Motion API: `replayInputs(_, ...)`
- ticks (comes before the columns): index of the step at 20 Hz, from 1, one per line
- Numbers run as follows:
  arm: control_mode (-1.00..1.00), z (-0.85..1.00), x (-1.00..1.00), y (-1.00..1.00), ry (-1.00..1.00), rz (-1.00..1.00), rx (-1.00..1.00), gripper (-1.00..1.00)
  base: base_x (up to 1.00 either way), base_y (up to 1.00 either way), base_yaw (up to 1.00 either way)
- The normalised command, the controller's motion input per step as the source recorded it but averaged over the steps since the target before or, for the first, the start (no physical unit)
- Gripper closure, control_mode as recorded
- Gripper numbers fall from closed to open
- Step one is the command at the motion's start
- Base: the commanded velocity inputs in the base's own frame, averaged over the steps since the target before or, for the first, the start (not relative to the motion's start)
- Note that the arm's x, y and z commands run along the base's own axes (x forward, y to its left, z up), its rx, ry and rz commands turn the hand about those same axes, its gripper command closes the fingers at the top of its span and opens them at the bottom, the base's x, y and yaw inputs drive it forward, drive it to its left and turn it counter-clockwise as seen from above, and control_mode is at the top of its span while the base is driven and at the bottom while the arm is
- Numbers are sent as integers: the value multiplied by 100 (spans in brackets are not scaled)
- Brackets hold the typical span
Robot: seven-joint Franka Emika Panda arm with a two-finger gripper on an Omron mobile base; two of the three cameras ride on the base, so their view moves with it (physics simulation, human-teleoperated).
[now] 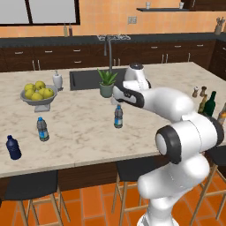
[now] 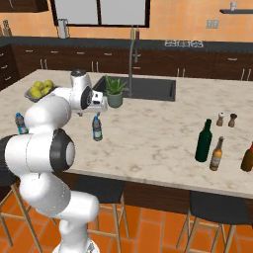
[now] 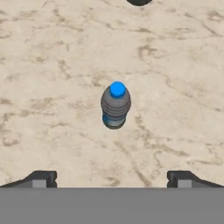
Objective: Move the plastic bottles in the middle to the plastics group, and the glass bottles in the middle to the glass group.
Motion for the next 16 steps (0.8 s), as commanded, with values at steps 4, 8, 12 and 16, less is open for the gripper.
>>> replayInputs(4,-100,-39,51,0,2,-2,0,-100,0,0,0)
replayInputs(8,-100,-44,29,0,1,-1,0,-100,0,0,0)
replayInputs(12,-100,-30,23,4,0,0,0,-100,0,0,0)
replayInputs(16,-100,-24,38,17,0,0,0,-100,0,0,0)
